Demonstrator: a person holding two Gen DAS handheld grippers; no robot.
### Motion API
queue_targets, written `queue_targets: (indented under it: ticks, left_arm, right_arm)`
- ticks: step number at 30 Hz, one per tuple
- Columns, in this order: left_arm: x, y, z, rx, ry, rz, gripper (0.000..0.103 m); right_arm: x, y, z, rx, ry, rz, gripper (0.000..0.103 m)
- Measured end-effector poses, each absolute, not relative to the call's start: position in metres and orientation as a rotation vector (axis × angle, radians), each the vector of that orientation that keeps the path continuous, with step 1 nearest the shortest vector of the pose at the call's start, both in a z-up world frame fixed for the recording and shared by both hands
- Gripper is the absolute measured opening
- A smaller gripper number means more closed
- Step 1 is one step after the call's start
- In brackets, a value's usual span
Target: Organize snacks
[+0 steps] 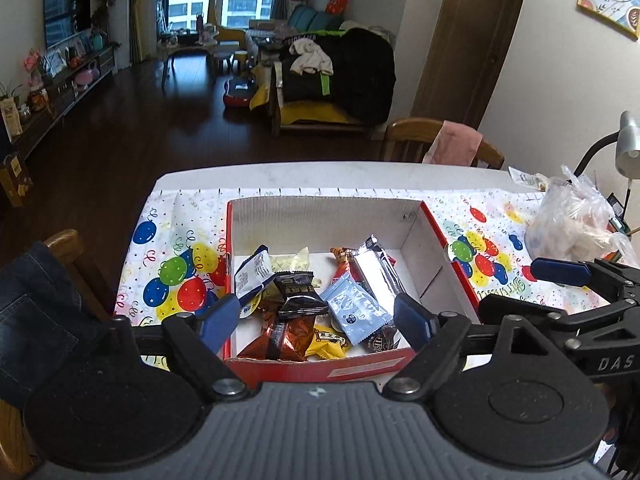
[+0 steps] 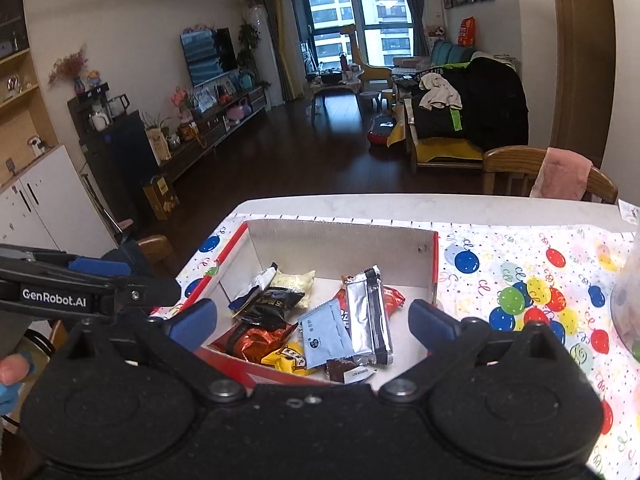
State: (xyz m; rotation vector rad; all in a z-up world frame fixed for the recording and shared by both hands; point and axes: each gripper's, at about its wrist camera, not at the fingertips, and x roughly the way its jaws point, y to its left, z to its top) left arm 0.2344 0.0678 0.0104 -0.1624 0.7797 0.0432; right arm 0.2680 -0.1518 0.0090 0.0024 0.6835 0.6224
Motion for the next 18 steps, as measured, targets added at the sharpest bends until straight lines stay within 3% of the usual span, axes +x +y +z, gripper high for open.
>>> queue_targets:
  ticks: [5,18]
  left_arm:
    - [0.221,0.065,0.011,-0.159,0.746,0.039,0.102]
    - [0.197,0.049,0.008,-0.132,0.724,0.01,0.103]
  right_arm:
    - [0.263,-0.162,0.009,0.047,0.679,0.612,0.103]
    - [0.247,-0.172,0.01,0.076,0.648,0.61,0.103]
